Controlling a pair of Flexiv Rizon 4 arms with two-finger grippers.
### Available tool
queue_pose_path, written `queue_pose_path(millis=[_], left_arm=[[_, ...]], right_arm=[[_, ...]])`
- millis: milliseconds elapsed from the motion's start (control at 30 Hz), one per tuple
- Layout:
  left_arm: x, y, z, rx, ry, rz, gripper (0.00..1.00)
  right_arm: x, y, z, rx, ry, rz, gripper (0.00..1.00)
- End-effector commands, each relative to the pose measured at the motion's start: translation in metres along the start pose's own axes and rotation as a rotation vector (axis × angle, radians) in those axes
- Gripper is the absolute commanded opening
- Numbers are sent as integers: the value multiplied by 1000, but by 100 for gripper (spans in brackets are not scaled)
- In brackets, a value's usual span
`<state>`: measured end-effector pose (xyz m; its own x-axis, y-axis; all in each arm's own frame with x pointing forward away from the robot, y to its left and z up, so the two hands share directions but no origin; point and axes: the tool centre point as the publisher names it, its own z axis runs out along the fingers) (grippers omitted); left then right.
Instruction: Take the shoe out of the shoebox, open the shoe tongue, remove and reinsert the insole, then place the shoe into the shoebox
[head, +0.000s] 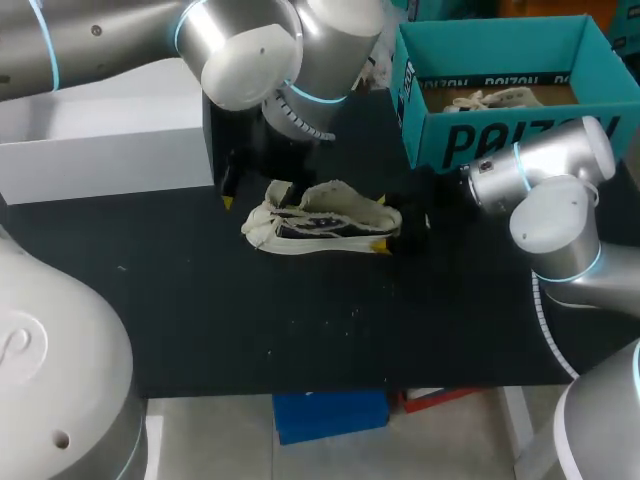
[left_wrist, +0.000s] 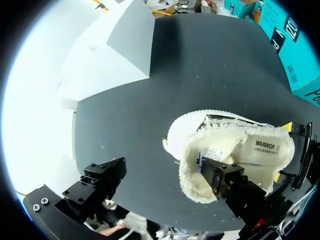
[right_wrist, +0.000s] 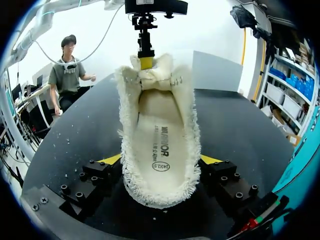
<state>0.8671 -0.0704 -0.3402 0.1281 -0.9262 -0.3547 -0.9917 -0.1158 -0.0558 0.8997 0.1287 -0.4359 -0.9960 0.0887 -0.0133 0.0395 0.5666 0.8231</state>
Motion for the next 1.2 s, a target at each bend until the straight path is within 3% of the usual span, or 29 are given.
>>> queue_pose_path(millis=[33, 367, 600, 633, 700, 767, 800, 967, 1133, 1200], left_arm=[[-6, 0, 14, -7, 26, -4, 100], [-8, -3, 30, -31, 47, -6, 100], [-6, -1, 2, 44, 87, 72, 100], [-4, -1, -6, 63, 100, 102, 91], [-1, -2, -19, 101, 125, 157, 44], [4, -4, -36, 134, 211, 267, 9], [6, -5, -43, 129, 251, 332, 0], [25, 1, -75, 147, 526, 757, 0], [39, 10, -88, 182, 763, 1222, 0], [50, 7, -90, 173, 681, 1203, 0]], right_arm=[[-1, -1, 2, 2, -1, 1, 0], [-1, -1, 2, 2, -1, 1, 0], [-1, -1, 2, 2, -1, 1, 0], [-1, -1, 2, 2, -1, 1, 0], [-1, -1, 2, 2, -1, 1, 0], [-1, -1, 2, 2, -1, 1, 0], [-1, -1, 2, 2, -1, 1, 0], [-1, -1, 2, 2, -1, 1, 0], [-1, -1, 2, 2, -1, 1, 0], [-1, -1, 2, 2, -1, 1, 0]])
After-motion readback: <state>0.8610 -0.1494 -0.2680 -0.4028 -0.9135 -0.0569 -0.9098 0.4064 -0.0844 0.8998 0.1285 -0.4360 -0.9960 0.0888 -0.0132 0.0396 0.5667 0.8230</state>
